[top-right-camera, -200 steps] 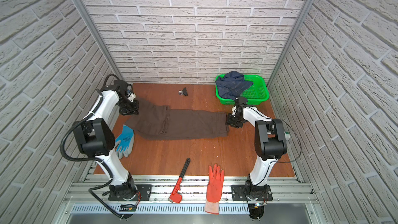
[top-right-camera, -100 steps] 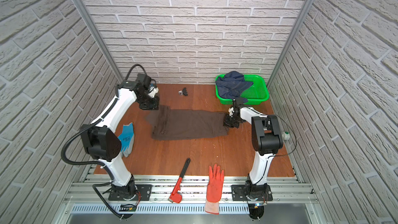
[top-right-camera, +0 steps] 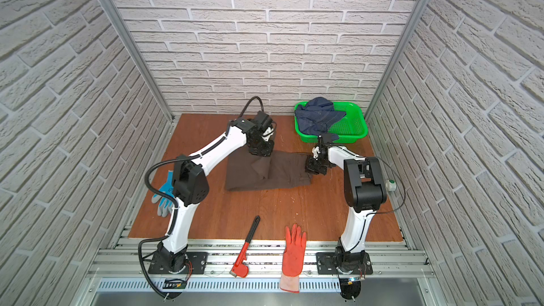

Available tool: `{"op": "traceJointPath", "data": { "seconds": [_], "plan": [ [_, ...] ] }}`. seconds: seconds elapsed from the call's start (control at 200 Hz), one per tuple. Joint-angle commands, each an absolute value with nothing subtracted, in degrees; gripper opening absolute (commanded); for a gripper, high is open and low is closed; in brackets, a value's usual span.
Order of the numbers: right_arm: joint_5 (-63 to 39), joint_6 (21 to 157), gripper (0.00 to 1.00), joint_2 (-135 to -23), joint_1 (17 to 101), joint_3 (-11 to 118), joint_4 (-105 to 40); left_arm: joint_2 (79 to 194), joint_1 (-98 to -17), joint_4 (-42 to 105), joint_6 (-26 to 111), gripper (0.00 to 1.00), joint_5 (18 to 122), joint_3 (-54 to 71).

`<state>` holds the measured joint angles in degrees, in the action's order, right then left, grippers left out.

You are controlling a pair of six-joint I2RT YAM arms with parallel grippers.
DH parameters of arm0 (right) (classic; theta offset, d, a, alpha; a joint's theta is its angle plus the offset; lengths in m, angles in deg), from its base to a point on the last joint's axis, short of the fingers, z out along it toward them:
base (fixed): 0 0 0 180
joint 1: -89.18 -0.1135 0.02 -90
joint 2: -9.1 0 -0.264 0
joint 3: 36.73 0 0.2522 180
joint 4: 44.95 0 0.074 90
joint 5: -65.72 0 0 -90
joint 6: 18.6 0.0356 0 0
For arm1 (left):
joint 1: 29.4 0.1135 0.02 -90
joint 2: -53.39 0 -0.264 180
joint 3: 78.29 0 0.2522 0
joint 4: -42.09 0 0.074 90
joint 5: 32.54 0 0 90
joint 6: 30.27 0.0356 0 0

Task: Fold and stack the trousers
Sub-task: Fold the trousers at the center of the table.

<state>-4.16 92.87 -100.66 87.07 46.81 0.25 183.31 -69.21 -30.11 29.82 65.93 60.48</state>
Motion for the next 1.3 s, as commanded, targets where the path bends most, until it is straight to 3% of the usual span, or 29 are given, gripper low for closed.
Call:
{"op": "traceJointPath", "data": {
  "seconds": [0.0,0.145,0.76,0.83,0.935,1.065,1.295],
  "plan": [
    [-6.43,91.66,0.06,-101.73,85.90,44.62,2.64,187.96,-73.09,-28.73,26.44,0.00,65.98,68.37],
    [-6.35,91.53,0.06,-101.91,85.93,44.86,2.91,193.37,-76.27,-31.44,25.26,0.00,65.68,77.44],
    [-6.00,92.07,0.07,-101.75,85.89,44.80,2.45,203.92,-78.38,-27.92,19.96,0.00,69.87,86.97],
    [-6.08,92.06,0.07,-101.35,85.93,44.89,2.68,203.71,-78.40,-27.84,20.06,0.08,70.50,87.00],
    [-7.91,92.03,0.10,-99.14,85.93,45.38,3.86,201.31,-78.42,-27.93,21.07,0.37,70.43,86.78],
    [-13.59,91.83,0.26,-93.30,86.12,47.06,7.19,194.53,-77.59,-25.62,22.88,0.60,70.00,83.59],
    [-20.42,91.96,0.44,-84.22,85.95,50.84,13.77,178.96,-74.82,-21.84,25.74,0.77,65.50,70.84]
  ]
}}
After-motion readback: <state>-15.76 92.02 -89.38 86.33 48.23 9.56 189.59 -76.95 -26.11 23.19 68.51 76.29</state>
